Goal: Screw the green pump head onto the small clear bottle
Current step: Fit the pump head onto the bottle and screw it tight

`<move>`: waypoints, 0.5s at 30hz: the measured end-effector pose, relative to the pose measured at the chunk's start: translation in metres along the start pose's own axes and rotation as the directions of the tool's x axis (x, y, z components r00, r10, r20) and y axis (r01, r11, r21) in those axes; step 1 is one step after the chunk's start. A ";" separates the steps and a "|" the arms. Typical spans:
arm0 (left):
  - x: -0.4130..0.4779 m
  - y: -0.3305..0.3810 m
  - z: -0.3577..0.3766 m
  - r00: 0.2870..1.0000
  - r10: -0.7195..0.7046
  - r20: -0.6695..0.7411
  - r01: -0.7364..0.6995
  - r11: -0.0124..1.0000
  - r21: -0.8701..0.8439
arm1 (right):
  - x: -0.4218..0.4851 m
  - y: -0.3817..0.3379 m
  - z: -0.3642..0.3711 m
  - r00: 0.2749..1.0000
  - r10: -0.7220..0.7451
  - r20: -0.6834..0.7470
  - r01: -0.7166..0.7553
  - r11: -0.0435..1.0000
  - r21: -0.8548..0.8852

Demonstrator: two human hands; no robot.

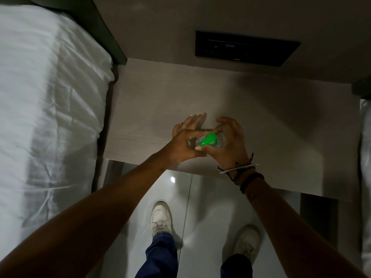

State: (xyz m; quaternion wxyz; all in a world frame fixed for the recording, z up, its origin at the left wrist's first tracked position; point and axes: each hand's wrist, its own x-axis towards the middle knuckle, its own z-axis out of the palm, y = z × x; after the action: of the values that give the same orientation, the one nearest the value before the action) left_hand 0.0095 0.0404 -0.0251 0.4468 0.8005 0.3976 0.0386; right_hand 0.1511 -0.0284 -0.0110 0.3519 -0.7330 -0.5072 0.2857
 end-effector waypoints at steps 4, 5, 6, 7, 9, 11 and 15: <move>0.003 -0.004 0.004 1.000 0.016 -0.018 -0.016 1.000 0.016 | -0.003 0.008 -0.008 0.991 0.010 0.131 -0.023 0.994 0.104; 0.004 -0.004 0.005 0.999 0.020 -0.025 -0.020 1.000 0.007 | -0.004 0.009 -0.011 0.988 -0.032 0.148 0.019 0.996 0.087; 0.004 -0.005 0.005 0.999 0.025 -0.026 -0.025 1.000 0.001 | -0.004 0.009 -0.012 0.988 -0.060 0.144 0.052 0.997 0.058; 0.005 -0.005 0.006 0.999 0.024 -0.021 -0.024 1.000 -0.002 | -0.004 0.007 -0.013 0.990 -0.070 0.118 0.067 0.997 0.032; 0.005 -0.007 0.005 1.000 0.014 -0.015 -0.015 1.000 -0.012 | -0.001 0.004 -0.010 0.997 -0.066 0.031 0.067 0.998 -0.010; 0.005 -0.009 0.006 1.000 0.013 -0.014 -0.014 1.000 -0.019 | 0.001 0.000 -0.006 1.000 0.003 0.020 -0.003 1.000 0.006; 0.005 -0.009 0.008 0.999 0.003 -0.035 -0.003 1.000 -0.012 | -0.002 0.006 -0.011 0.987 -0.041 0.154 0.031 0.997 0.070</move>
State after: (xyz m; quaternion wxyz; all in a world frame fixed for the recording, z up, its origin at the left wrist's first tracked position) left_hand 0.0110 0.0408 -0.0378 0.4443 0.7977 0.4039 0.0556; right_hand 0.1621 -0.0346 -0.0099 0.3410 -0.6870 -0.5362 0.3525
